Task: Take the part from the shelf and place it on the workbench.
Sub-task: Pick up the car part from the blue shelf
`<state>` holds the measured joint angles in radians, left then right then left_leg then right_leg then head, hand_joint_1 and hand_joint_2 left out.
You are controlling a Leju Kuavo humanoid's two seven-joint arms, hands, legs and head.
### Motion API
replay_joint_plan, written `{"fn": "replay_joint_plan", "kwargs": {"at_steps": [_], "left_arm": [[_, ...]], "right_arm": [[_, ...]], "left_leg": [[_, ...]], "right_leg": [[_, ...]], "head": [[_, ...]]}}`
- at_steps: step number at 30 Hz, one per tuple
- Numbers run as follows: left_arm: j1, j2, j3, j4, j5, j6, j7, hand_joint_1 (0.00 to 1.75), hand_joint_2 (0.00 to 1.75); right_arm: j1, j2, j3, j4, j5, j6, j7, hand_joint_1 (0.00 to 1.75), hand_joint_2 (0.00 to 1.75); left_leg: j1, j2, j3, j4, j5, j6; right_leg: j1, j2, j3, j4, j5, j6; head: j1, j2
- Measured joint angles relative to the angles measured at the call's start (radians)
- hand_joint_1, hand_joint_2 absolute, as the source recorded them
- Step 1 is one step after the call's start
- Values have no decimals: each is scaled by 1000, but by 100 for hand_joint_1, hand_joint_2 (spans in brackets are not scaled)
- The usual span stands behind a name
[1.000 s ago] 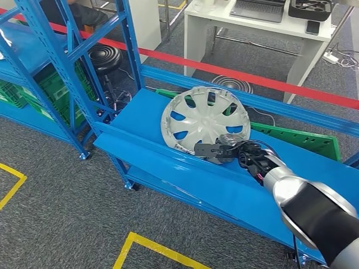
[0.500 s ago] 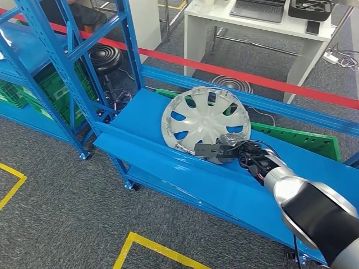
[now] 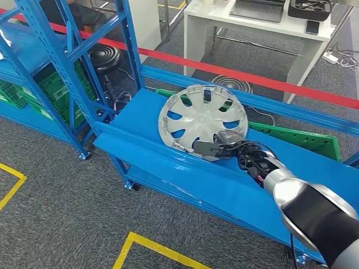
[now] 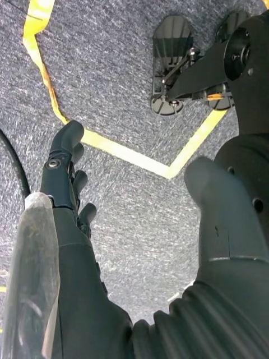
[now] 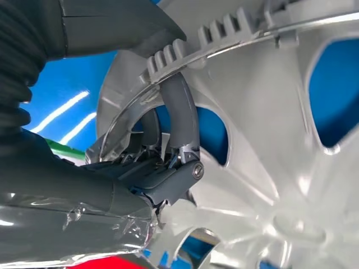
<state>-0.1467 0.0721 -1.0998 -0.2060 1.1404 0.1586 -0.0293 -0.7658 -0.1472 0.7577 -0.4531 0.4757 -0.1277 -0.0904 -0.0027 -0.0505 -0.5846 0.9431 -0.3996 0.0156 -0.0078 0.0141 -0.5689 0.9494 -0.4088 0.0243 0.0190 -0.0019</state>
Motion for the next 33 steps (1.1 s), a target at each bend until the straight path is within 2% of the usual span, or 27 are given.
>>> {"fn": "replay_joint_plan", "kwargs": {"at_steps": [4, 17, 20, 24, 33], "left_arm": [[6, 0, 4, 0, 4, 5, 0, 0, 175], [14, 0, 5, 0, 10, 8, 0, 0, 175], [16, 0, 5, 0, 12, 8, 0, 0, 175], [17, 0, 5, 0, 13, 8, 0, 0, 175], [17, -2, 5, 0, 16, 7, 0, 0, 175]], "right_arm": [[11, 0, -14, -42, -34, -66, -21, 175, 175], [0, -1, -75, -220, -95, -166, -42, 175, 175], [-3, -10, -100, -301, -111, -209, -8, 175, 175], [-7, -31, -127, -417, -91, -216, 51, 175, 175], [-12, -58, -170, -575, -72, -270, 60, 175, 175]], "left_leg": [[-1, 0, -7, 0, 3, 2], [-2, -4, -12, 1, 8, 6], [-2, -4, -12, 1, 9, 6], [-3, -5, -12, 1, 10, 7], [-3, -2, -12, 1, 9, 5]], "right_leg": [[-1, 0, -6, 0, 3, 2], [-2, -4, -9, 0, 5, 5], [-3, -4, -9, -1, 7, 6], [-3, -5, -9, -1, 8, 6], [-3, 3, -11, -1, 8, 6]], "head": [[0, 0], [1, 0], [1, 0], [1, 0], [1, 0]]}}
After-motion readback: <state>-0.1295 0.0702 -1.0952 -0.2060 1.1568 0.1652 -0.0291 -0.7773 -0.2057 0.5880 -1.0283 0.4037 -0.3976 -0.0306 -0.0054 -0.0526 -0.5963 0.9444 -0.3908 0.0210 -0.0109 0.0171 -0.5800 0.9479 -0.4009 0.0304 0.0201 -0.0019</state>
